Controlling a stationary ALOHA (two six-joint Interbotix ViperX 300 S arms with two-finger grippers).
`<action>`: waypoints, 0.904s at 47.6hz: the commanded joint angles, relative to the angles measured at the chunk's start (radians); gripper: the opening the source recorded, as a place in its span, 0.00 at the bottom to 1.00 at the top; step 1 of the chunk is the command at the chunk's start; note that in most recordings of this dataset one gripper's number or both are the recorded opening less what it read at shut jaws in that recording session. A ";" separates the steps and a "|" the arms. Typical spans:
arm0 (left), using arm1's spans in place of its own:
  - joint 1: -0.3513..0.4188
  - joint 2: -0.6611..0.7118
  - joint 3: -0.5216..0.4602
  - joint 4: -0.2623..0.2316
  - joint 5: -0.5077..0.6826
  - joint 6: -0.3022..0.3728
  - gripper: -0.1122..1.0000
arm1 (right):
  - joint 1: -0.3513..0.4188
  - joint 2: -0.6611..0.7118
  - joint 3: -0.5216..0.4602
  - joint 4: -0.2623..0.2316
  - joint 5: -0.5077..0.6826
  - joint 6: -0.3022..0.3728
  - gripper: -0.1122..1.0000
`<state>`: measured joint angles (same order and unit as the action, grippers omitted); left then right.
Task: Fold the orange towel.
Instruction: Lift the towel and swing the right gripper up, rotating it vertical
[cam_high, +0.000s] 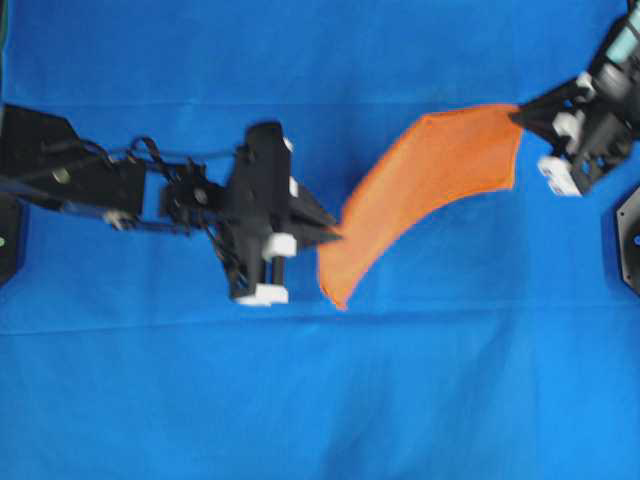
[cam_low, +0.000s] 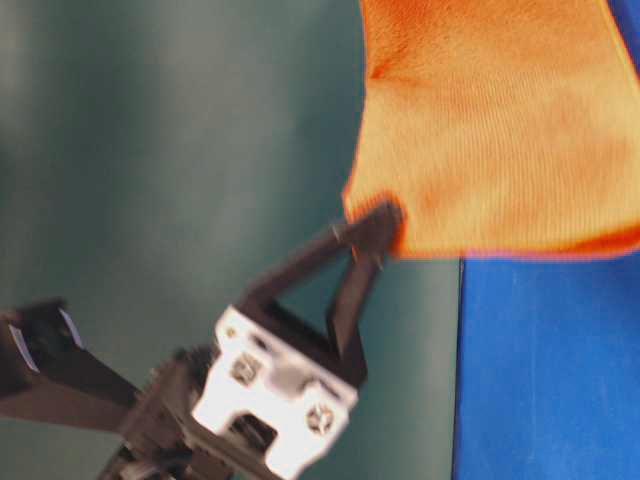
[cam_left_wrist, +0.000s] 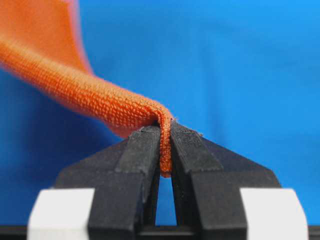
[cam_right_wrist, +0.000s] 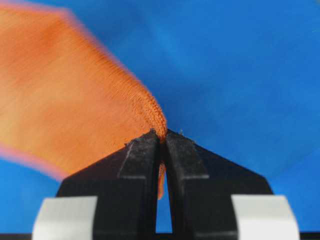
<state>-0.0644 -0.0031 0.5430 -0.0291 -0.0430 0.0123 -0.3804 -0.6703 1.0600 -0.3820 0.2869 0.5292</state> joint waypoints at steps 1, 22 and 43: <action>-0.029 0.017 -0.061 0.002 -0.035 0.002 0.12 | -0.049 0.054 -0.054 -0.028 -0.051 0.000 0.13; -0.071 0.207 -0.284 0.002 -0.048 0.020 0.12 | -0.143 0.397 -0.304 -0.117 -0.170 -0.003 0.13; -0.071 0.253 -0.334 0.003 -0.086 0.035 0.12 | -0.164 0.391 -0.302 -0.132 -0.164 -0.003 0.13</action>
<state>-0.1089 0.2546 0.2562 -0.0291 -0.1012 0.0353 -0.5062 -0.2362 0.7532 -0.5077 0.1243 0.5277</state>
